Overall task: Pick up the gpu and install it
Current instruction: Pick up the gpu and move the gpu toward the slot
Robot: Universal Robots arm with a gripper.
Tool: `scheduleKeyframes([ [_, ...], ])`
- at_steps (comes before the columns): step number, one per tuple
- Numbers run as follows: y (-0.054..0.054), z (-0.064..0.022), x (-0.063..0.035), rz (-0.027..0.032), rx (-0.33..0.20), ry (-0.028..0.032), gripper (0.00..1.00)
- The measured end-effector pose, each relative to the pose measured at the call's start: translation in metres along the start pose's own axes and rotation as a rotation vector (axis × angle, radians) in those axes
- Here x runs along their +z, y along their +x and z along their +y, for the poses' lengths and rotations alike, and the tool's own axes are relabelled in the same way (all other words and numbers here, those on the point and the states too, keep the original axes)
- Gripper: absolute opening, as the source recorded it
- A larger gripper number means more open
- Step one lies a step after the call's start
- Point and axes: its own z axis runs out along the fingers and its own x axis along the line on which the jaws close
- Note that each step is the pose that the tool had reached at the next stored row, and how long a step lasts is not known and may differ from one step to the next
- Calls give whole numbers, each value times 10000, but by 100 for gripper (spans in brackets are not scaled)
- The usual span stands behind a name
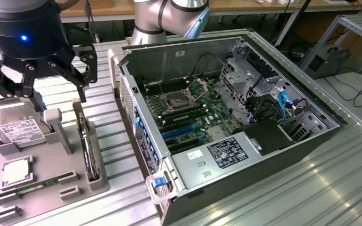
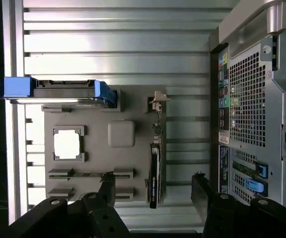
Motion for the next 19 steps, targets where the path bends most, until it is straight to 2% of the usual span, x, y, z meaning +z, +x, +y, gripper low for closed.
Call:
scheduleKeyframes([
  [3, -9, -6, 49, 32, -5, 0, 72],
  [4, -20, -10, 64, 54, 3, 2, 72],
  [6, -33, -15, 88, 135, 54, 2, 72],
  [10, -68, -20, 154, 223, 158, 4, 72],
  [19, -172, -23, 214, 234, 193, 5, 72],
])
